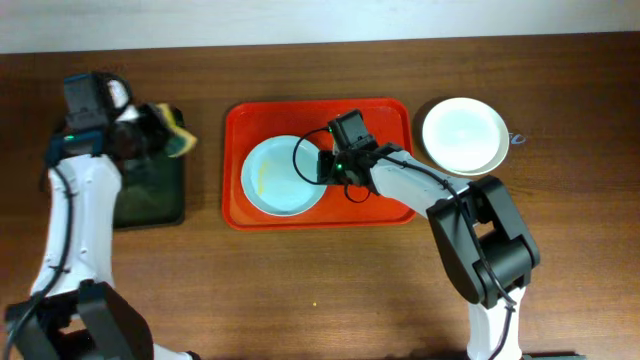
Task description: Clean dirty plates on tray and stack at the side
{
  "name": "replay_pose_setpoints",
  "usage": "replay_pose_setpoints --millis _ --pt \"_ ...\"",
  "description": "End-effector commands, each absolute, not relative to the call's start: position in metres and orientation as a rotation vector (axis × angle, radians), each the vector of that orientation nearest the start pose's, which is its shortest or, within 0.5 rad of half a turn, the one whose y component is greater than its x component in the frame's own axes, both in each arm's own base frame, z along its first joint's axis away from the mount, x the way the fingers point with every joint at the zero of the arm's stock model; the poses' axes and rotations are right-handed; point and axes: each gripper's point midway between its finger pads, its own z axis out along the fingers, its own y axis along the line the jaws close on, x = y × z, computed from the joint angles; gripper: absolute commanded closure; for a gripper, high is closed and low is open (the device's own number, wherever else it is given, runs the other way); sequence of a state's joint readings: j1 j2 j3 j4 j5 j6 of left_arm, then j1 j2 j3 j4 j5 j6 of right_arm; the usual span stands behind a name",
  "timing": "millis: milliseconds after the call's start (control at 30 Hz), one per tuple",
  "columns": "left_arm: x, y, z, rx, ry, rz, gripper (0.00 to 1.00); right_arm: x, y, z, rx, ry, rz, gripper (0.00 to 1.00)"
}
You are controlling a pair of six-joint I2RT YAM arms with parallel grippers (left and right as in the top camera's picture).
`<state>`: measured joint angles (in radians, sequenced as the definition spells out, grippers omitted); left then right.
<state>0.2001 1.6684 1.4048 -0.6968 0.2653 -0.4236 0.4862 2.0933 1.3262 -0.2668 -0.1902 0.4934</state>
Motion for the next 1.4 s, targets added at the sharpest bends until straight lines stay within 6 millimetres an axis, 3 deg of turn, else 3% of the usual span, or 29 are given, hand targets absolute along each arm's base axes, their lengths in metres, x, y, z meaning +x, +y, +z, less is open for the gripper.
replay_pose_setpoints --millis 0,100,167,233,300,367,533,600,667,733,767,833,900,933,967,1100,1200,1267,1333,1367 --pt "0.425 -0.034 0.152 -0.415 2.571 -0.513 1.0 0.405 0.266 -0.015 -0.157 2.757 0.602 0.96" --pt "0.417 -0.085 0.13 -0.25 2.63 -0.423 1.0 0.403 0.268 -0.014 -0.214 2.756 0.614 0.96" --pt "0.417 -0.105 0.115 -0.188 2.661 -0.396 1.0 0.404 0.268 -0.014 -0.188 2.759 0.615 0.96" --pt "0.418 -0.115 0.09 -0.18 2.711 -0.391 1.0 0.409 0.258 -0.015 -0.064 2.776 0.619 0.96" --pt "0.419 -0.114 0.064 -0.198 2.763 -0.375 1.0 0.413 0.245 -0.016 -0.018 2.788 0.606 0.96" --pt "0.419 -0.116 0.039 -0.218 2.808 -0.38 1.0 0.413 0.244 -0.016 -0.016 2.787 0.609 0.96" --pt "0.41 -0.135 0.017 -0.198 2.871 -0.446 1.0 0.413 0.244 -0.016 -0.015 2.787 0.608 0.96" --pt "0.412 -0.126 0.015 -0.207 2.864 -0.363 1.0 0.413 0.244 -0.016 -0.015 2.788 0.608 0.96" --pt "0.413 -0.083 0.013 -0.263 2.849 -0.016 1.0 0.411 0.243 -0.017 -0.013 2.798 0.599 0.96" --pt "0.415 -0.052 0.032 -0.309 2.835 0.189 1.0 0.411 0.243 -0.017 -0.013 2.798 0.598 0.96" --pt "0.419 -0.049 0.043 -0.322 2.829 0.19 1.0 0.412 0.243 -0.017 -0.012 2.797 0.598 0.96" --pt "0.427 -0.06 0.066 -0.316 2.825 0.092 1.0 0.412 0.243 -0.017 -0.012 2.797 0.599 0.96" --pt "0.427 -0.097 0.074 -0.276 2.86 -0.199 1.0 0.412 0.243 -0.017 -0.012 2.797 0.599 0.96" --pt "0.421 -0.117 0.073 -0.251 2.891 -0.357 1.0 0.412 0.243 -0.017 -0.012 2.797 0.599 0.96" --pt "0.418 -0.124 0.07 -0.242 2.906 -0.4 1.0 0.412 0.243 -0.017 -0.012 2.797 0.599 0.96" --pt "0.401 -0.138 0.044 -0.198 2.983 -0.385 1.0 0.412 0.243 -0.017 -0.012 2.796 0.6 0.96" --pt "0.4 -0.136 0.015 -0.206 3.028 -0.347 1.0 0.411 0.243 -0.017 -0.012 2.798 0.599 0.96" --pt "0.399 -0.124 -0.005 -0.219 3.055 -0.225 1.0 0.411 0.243 -0.017 -0.012 2.798 0.599 0.96" --pt "0.398 -0.09 -0.011 -0.237 3.043 0.065 1.0 0.411 0.242 -0.018 -0.012 2.801 0.598 0.96" --pt "0.4 -0.067 -0.003 -0.248 3.013 0.242 1.0 0.411 0.242 -0.018 -0.012 2.802 0.597 0.96"
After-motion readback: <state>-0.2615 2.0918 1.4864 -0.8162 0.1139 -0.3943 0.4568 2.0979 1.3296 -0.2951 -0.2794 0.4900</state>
